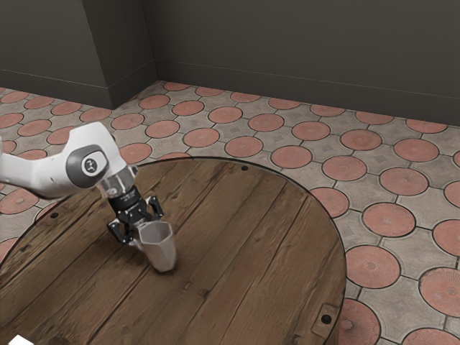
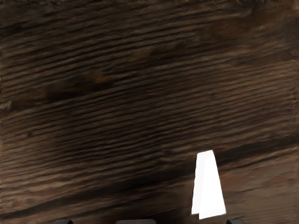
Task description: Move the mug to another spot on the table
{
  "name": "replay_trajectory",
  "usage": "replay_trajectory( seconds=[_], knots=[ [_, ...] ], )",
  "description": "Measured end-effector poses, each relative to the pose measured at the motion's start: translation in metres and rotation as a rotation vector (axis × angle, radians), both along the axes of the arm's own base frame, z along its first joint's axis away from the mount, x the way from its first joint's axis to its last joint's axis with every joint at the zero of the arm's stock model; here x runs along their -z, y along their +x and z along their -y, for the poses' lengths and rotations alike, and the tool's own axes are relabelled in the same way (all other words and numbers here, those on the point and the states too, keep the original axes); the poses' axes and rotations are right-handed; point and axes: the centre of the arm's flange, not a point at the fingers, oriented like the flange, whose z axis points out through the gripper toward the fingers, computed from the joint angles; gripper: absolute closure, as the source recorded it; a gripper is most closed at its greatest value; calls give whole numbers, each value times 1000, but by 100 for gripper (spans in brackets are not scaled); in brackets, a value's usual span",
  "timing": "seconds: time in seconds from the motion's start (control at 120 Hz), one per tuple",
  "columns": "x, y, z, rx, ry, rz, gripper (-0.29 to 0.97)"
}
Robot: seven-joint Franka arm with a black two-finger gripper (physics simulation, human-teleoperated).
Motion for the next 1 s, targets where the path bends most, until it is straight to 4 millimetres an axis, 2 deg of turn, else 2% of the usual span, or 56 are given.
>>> replay_trajectory(
  seconds=[0.067,0.133,0.233,0.367,0.417,0.717,0.792,0.892,1.0],
  knots=[
    [-5,3,-7,15,35,27,19],
    [-20,8,-13,28,87,63,14],
    [-57,14,-13,62,196,123,9],
    [-113,9,6,141,338,149,5],
    [-136,8,20,191,369,154,4],
    [-301,43,100,593,453,267,1],
    [-342,34,118,652,508,280,1],
    [-376,14,133,729,500,301,0],
    [-387,1,152,838,443,324,0]
  ],
)
